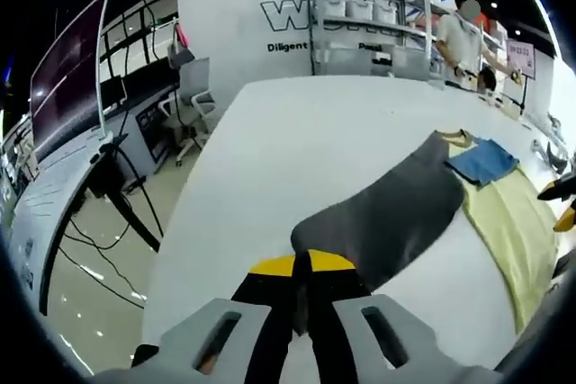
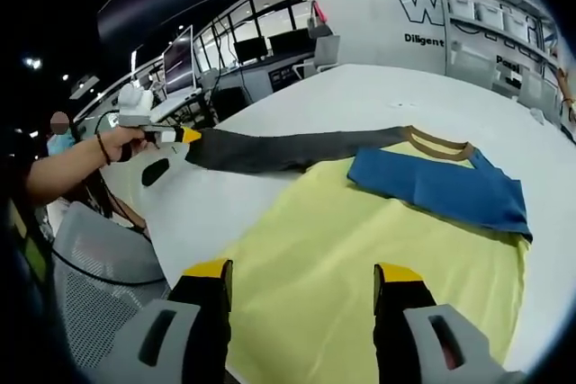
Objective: Fold the garment on the visible template until the final outline fits inside the template.
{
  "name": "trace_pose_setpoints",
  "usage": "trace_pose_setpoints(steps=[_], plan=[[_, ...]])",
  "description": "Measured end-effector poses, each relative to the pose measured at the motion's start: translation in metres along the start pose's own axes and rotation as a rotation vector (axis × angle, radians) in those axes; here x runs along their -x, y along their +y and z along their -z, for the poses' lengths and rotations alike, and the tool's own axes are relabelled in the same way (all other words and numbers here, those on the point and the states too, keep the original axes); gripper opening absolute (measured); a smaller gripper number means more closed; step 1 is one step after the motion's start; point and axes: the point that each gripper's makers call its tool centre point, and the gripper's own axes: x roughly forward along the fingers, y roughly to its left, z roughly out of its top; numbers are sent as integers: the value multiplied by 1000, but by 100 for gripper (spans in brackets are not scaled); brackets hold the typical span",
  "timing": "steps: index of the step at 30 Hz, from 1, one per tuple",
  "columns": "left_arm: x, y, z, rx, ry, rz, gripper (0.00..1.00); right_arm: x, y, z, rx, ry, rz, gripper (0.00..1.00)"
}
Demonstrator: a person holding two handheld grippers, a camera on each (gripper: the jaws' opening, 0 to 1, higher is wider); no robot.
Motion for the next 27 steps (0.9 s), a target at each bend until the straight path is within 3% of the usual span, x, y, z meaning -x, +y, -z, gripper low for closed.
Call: trace_pose_setpoints(steps=[8,12,15,22,24,27], plan=[[-10,13,-12,36,-11,-26,4,0,-1,-1,10,4,1,62],[-10,11,-17,50,-15,-28,4,1,-2,-3,5,-3,6,62],[-7,12,-23,75,-36,-40,4,3,0,-13,-1,-62,5,67],[0,4,-40,134,-58,-22,4,5,0,-15,15,-69,6,69],[2,0,-51,192,-97,-7,4,5,-1,-12,17,-61,15,70],[5,-2,-58,229,-110,2,4,5,-2,-12,10,-63,18,70]])
